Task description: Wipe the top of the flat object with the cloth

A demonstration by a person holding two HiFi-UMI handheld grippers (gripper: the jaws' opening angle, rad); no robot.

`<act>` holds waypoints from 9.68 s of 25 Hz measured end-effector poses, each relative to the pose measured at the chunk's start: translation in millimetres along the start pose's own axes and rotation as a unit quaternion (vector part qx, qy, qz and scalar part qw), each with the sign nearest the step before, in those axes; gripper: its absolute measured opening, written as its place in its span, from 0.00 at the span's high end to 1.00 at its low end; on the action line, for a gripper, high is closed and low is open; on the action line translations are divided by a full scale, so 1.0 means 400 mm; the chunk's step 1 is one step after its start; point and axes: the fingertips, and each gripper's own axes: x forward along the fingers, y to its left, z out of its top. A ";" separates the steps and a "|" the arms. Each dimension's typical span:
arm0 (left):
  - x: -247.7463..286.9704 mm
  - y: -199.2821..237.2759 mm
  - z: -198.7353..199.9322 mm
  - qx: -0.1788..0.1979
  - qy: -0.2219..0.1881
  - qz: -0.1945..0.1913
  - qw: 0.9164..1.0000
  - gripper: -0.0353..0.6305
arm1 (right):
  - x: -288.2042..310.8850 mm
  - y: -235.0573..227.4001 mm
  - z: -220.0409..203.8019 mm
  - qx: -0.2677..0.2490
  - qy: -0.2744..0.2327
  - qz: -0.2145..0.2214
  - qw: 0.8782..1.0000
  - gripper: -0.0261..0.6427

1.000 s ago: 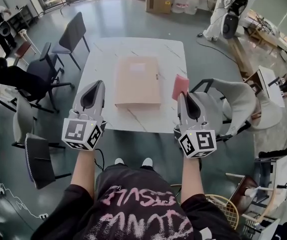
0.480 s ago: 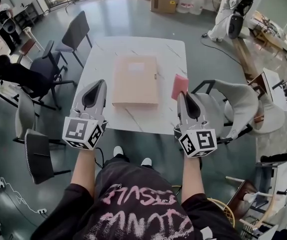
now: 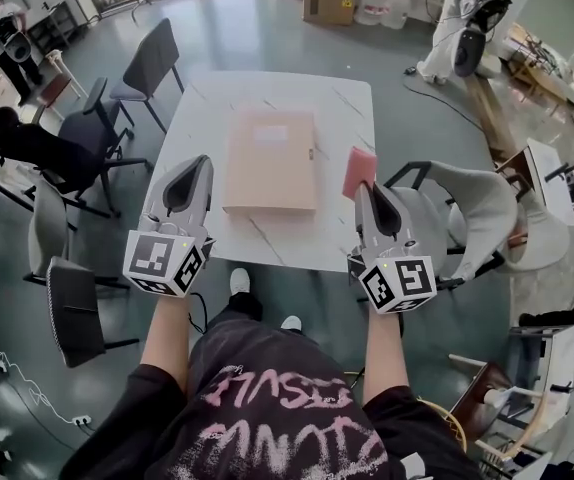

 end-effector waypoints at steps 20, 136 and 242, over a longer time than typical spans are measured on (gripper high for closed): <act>0.065 0.131 -0.048 -0.022 0.003 -0.009 1.000 0.94 | 0.126 0.034 -0.030 -0.007 0.015 -0.001 1.000 0.90; 0.447 0.443 -0.567 -0.096 0.129 -0.022 0.987 0.95 | 0.590 -0.057 -0.491 0.040 0.227 -0.056 0.972 0.89; 0.437 0.385 -0.613 -0.098 0.150 -0.026 0.983 0.95 | 0.646 0.086 -0.704 0.185 0.403 0.004 0.896 0.89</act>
